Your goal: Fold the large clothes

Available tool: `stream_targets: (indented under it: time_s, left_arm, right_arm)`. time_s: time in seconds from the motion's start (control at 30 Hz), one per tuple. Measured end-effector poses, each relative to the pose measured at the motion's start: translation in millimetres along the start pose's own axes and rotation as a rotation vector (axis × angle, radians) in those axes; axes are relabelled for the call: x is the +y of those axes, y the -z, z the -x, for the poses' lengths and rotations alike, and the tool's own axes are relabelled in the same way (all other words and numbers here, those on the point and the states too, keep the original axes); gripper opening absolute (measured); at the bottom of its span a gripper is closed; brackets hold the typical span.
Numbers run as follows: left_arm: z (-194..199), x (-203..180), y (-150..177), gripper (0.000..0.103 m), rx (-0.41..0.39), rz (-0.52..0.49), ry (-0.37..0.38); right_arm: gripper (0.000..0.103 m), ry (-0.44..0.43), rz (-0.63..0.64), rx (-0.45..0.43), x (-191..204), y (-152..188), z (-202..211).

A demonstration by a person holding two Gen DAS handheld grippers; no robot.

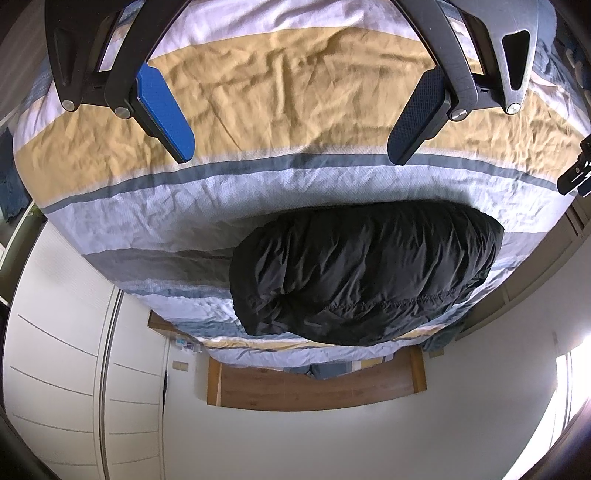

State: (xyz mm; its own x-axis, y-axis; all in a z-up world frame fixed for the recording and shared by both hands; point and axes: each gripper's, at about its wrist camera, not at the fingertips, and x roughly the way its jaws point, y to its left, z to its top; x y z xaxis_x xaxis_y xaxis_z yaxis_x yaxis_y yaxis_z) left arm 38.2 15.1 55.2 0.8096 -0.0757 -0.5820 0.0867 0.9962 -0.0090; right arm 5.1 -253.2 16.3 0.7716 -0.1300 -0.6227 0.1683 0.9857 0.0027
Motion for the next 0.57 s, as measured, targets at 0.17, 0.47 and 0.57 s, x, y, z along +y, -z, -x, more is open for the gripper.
stream_targets:
  time_s: [0.17,0.47,0.57]
  left_arm:
    - [-0.5,-3.9,1.6,0.084,-0.001,-0.013,0.007]
    - [-8.9,0.2,2.3,0.083,0.030,0.006,0.008]
    - [-9.8,0.9,2.7,0.083,0.032,0.008,0.006]
  right_arm:
    - [0.103,-0.002,0.002,0.003,-1.1,1.2,-1.4]
    - [0.103,-0.002,0.003,0.003,-2.2,1.2,-2.1]
    - [0.103,-0.005,0.002,0.005,-2.1,1.3,-2.1]
